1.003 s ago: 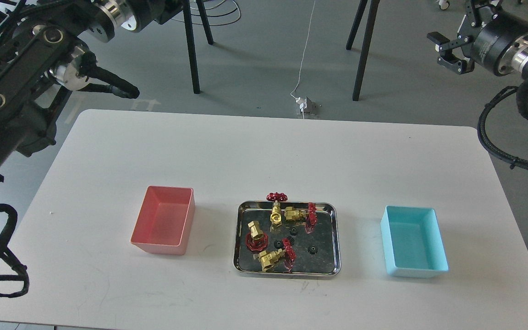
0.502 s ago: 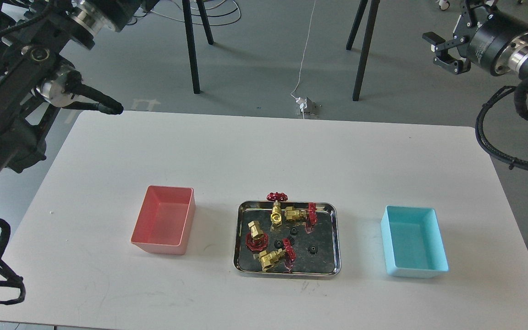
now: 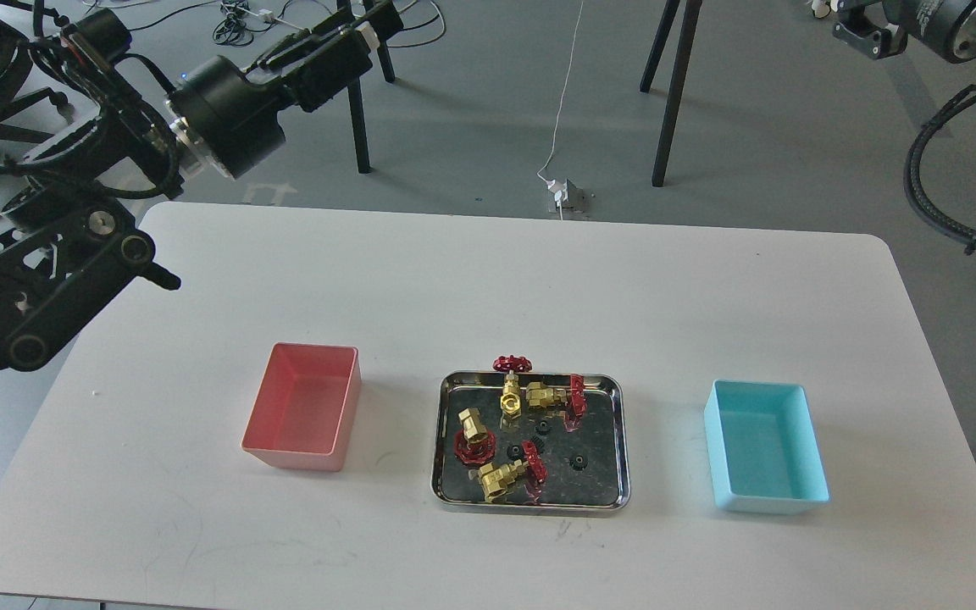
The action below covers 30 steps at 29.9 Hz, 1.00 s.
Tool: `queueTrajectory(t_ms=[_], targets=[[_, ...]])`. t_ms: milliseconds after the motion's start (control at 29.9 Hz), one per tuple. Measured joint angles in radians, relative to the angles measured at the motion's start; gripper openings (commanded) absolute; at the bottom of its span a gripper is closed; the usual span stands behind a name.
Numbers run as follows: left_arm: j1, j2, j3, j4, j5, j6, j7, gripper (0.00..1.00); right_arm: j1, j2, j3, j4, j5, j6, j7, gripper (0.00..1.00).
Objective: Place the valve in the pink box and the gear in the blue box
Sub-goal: 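Reach the left gripper over the pink box to the nearest brass valve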
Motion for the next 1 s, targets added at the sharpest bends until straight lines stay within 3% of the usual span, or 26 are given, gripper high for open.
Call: queueTrajectory(t_ms=[201, 334, 502, 1003], targets=[[0.111, 0.022, 0.183, -0.013, 0.381, 0.265, 0.021, 0.9, 0.067, -0.041, -0.062, 0.0, -0.006, 0.022, -0.006, 1.0], [0.199, 0.011, 0.261, 0.0, 0.404, 0.359, 0.064, 0.91, 0.119, -0.052, -0.128, -0.004, -0.008, 0.032, -0.006, 1.0], [0.281, -0.056, 0.277, 0.05, 0.405, 0.374, 0.08, 0.91, 0.13, -0.057, -0.142, -0.005, -0.008, 0.032, -0.006, 1.0], [0.353, -0.323, 0.391, 0.285, 0.405, 0.354, 0.092, 0.92, 0.128, -0.056, -0.149, -0.012, -0.011, 0.032, -0.005, 1.0]])
